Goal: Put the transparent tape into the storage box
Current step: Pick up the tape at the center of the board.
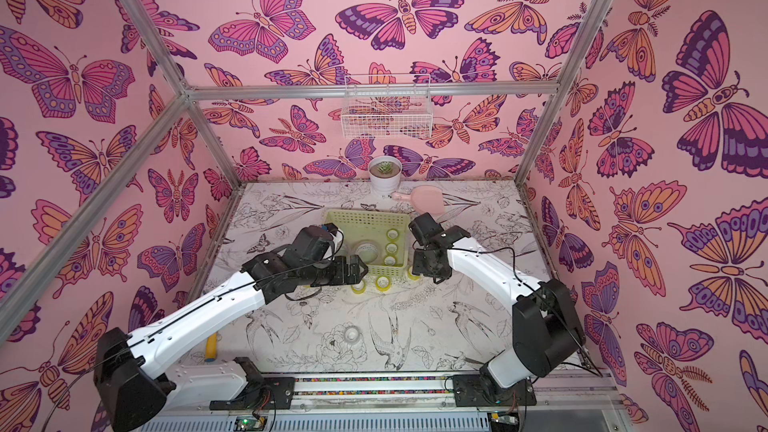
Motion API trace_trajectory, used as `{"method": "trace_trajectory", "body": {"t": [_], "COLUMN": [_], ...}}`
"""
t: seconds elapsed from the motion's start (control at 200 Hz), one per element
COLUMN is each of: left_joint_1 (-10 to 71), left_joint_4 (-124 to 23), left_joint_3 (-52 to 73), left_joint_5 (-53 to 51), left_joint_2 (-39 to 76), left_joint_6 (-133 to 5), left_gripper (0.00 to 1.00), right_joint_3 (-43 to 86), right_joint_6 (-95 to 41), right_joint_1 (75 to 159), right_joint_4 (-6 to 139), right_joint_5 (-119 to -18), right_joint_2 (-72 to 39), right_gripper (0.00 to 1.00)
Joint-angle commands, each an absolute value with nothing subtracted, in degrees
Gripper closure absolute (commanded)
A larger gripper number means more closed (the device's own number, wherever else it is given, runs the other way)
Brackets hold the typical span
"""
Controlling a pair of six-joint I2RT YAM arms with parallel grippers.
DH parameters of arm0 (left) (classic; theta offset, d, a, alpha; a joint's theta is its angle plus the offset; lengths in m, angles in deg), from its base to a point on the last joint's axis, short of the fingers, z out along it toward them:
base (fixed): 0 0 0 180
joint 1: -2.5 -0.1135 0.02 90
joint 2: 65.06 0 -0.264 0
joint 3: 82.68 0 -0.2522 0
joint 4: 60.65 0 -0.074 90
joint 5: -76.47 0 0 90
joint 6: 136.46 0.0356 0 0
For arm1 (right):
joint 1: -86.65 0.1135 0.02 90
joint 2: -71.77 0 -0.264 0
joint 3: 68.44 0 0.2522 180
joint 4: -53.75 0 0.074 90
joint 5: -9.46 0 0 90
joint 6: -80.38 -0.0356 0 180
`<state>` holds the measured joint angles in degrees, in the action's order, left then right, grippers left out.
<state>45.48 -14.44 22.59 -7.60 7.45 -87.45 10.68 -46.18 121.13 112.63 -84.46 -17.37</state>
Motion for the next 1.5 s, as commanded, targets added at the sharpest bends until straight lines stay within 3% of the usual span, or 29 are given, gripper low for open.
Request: {"method": "trace_trajectory", "body": {"t": [0.0,0.366,1.202,1.422,1.492], "left_joint_1": [45.75,45.74,45.76,45.83,45.83], "left_joint_4": [-13.88,-14.29,-14.28,-14.28,-14.28], "left_joint_3": [20.71,20.01,22.56,22.56,22.74], "left_joint_5": [-9.84,-10.02,-11.53,-11.16,-11.15], "left_joint_2": [9.80,10.68,6.13,6.22,6.06], "left_joint_6": [-87.86,-86.72,-88.73,-88.57,-88.64], "left_gripper": [0.00,0.00,0.00,0.00,0.00], "right_joint_3": [10.51,12.36,13.37,11.54,11.06], "right_joint_6": [-45.96,-45.74,-44.16,-44.07,-44.07], "right_joint_1": [120.84,119.35,117.57,117.58,117.56], "right_joint_4": [109.15,105.47,103.56,102.49,102.49], "right_joint_5": [-82.56,-82.06,-82.27,-83.12,-83.50], "right_joint_2": [-21.41,-29.57,-35.63,-35.83,-35.70], "right_gripper": [0.54,0.58,0.64,0.72,0.82]}}
